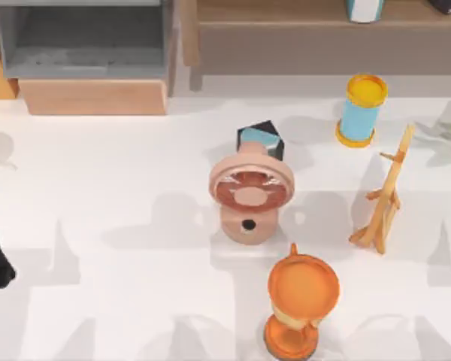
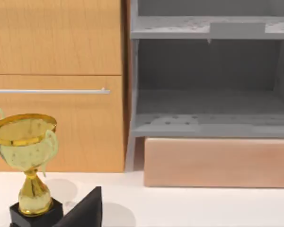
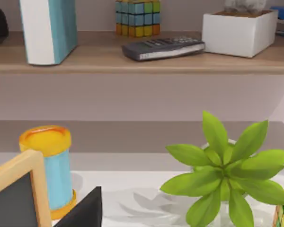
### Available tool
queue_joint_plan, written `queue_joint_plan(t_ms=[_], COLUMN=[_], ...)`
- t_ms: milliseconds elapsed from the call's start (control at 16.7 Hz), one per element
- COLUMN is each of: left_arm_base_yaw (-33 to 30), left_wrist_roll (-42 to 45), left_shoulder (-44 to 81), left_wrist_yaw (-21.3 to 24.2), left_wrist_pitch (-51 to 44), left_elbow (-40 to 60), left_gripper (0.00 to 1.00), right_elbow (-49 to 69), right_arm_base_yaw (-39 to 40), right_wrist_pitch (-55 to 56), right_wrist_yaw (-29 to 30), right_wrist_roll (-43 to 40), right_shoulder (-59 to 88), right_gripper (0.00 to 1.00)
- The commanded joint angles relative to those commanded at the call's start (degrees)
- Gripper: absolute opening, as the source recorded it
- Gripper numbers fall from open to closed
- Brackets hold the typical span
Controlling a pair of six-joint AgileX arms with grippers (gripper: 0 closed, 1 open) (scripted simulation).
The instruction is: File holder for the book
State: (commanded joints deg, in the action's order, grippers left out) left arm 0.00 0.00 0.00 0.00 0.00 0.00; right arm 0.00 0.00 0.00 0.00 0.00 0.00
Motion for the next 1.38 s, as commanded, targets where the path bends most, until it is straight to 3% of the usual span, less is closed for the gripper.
queue_joint_plan(t_ms=[300,600,900,1380], left_arm_base_yaw=[-1.43,-8.26,-18.54,-36.36], left_wrist_roll=[-0.08,-0.06,0.24,0.66], left_shoulder=[2.83,17.99,43.58,94.94], left_wrist_yaw=[-0.96,-6.30,-15.07,-31.07], left_wrist_pitch=[0.72,3.43,6.50,10.58], left_elbow=[3.10,17.91,40.78,85.31], left_gripper=[1.00,1.00,1.00,1.00], right_elbow=[0.00,0.00,0.00,0.00], right_arm_base_yaw=[0.00,0.00,0.00,0.00], right_wrist_pitch=[0.00,0.00,0.00,0.00], right_wrist_yaw=[0.00,0.00,0.00,0.00], right_wrist_roll=[0.00,0.00,0.00,0.00], right_shoulder=[0.00,0.00,0.00,0.00], right_gripper=[1.00,1.00,1.00,1.00])
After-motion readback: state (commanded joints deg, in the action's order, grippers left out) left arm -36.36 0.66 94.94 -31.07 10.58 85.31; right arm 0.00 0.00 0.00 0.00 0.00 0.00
